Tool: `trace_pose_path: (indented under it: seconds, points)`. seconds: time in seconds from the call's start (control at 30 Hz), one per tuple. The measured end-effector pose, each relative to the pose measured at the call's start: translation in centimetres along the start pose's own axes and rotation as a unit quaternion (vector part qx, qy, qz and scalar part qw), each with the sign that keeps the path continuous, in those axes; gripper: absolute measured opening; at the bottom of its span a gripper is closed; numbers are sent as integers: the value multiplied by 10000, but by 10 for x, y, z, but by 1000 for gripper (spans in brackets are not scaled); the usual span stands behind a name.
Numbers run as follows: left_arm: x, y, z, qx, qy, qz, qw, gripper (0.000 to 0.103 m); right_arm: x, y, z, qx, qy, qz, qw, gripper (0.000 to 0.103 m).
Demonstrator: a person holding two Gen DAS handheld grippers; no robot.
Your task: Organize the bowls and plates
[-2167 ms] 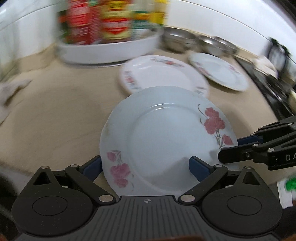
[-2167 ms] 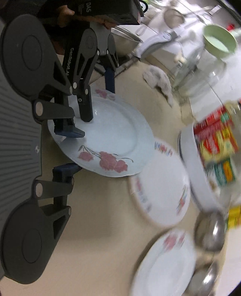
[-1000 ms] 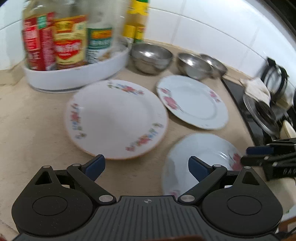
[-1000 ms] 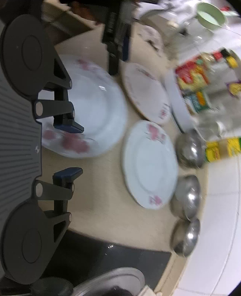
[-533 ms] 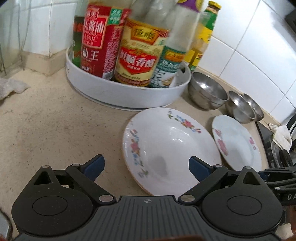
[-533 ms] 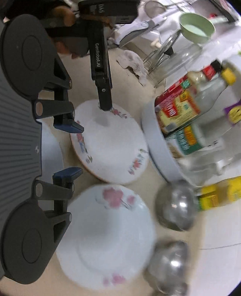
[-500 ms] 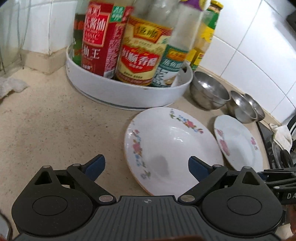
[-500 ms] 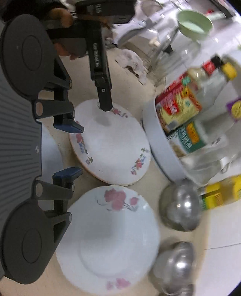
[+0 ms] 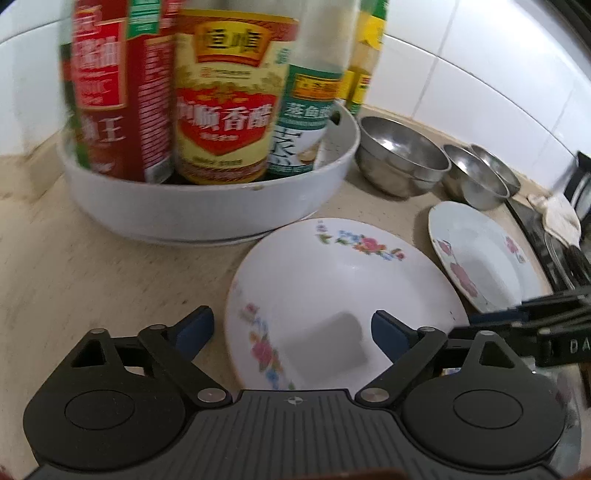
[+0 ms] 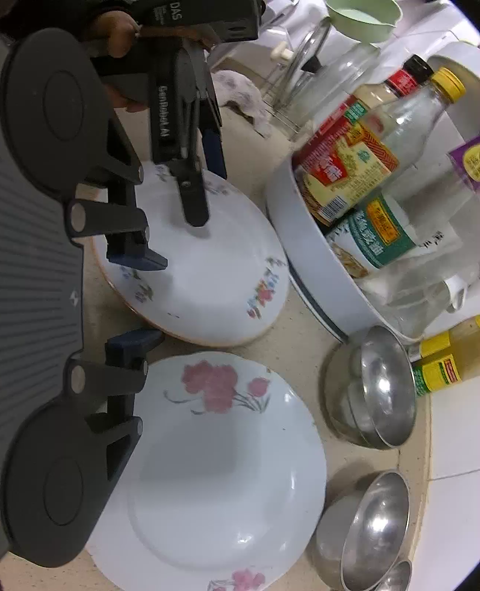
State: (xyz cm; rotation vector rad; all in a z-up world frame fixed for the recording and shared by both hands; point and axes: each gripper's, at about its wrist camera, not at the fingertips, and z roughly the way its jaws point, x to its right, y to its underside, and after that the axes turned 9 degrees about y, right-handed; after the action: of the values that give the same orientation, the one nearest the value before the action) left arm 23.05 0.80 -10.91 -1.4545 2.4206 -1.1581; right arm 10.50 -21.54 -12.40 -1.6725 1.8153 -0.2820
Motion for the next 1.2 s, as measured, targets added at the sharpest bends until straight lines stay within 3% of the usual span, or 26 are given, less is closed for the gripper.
trace_pose_path:
  seconds: [0.2,0.27,0.5,0.6,0.73,0.83,1.2]
  points:
    - [-8,-3,6,122,337,-56,9993,102,9,-3,3,-19,-158,52,9999,27]
    - [-4,-3,7,62,254,50,9996,102,9,-3,3,-3,-139,-15,9999,23]
    - [14,5,15,-52,-161,588,9981,101,6,-8,5,-132,-40,-99,9999,23]
    - [18,2,19,-16,-395,501,9980,95,-6,-4,4,52,247,-332,9991,24]
    - [10,0,10,162,-601,188,9979,72,-11,1,4,234,413,-310,9984,22]
    - [5,0,4,189,-669,63,9976,60,-9,-1,4,246,428,-157,9987,22]
    - [1,8,-32,434,-531,-344,9971,58,-20,-5,-19,643,302,-10,9975,18]
